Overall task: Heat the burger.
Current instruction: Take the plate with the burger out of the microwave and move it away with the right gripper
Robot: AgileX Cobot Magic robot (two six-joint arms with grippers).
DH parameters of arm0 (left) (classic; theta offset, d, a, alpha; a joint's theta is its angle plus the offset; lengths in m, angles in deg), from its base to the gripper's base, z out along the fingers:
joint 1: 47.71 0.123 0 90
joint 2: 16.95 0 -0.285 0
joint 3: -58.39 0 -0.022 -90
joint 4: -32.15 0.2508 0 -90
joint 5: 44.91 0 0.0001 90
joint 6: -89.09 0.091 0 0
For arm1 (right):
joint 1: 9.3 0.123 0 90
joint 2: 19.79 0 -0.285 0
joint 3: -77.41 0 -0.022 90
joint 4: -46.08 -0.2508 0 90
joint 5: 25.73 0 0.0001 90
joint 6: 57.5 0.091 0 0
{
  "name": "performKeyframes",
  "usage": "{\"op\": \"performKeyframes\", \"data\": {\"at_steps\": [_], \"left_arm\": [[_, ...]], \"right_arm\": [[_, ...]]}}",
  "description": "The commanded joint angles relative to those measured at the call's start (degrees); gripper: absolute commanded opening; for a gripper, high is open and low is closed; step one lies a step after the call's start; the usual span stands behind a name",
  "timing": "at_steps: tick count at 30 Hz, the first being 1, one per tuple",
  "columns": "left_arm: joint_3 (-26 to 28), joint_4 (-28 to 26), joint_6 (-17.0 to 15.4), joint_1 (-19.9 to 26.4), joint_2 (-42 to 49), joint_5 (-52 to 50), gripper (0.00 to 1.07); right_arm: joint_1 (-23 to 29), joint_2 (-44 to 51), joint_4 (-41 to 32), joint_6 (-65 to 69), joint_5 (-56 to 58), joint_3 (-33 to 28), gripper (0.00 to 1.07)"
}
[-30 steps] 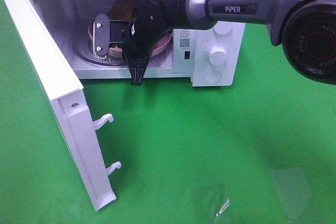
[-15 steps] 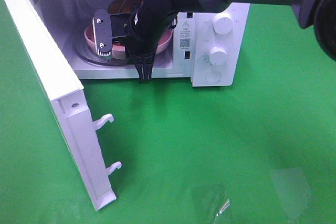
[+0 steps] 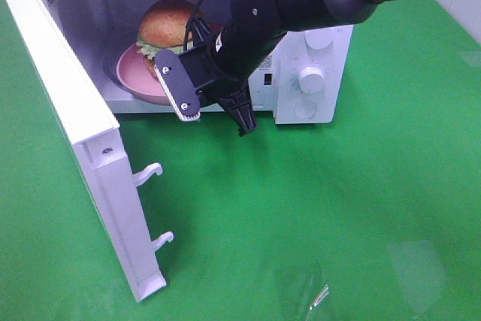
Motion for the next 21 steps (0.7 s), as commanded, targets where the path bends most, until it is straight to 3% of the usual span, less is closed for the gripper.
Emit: {"op": "performKeyframes", "data": {"at_steps": [1,14,21], "left_arm": [[-0.17,-0.17,-0.11,-0.06,1.09,-0.74,1.00],[-0.17,-0.17,-0.11,-0.06,1.09,-0.74,1.00],[-0.17,-0.17,-0.11,-0.06,1.09,-0.74,1.00]], "right_arm": [[-0.29,2.86,-2.23,-4.93,-6.88,-1.49,0.00],[-0.34,9.68,-13.58,-18.11,-9.80,-11.17,0.00],[-0.23,14.15,-14.32,-19.54,-10.60,-16.96,0.00]]}}
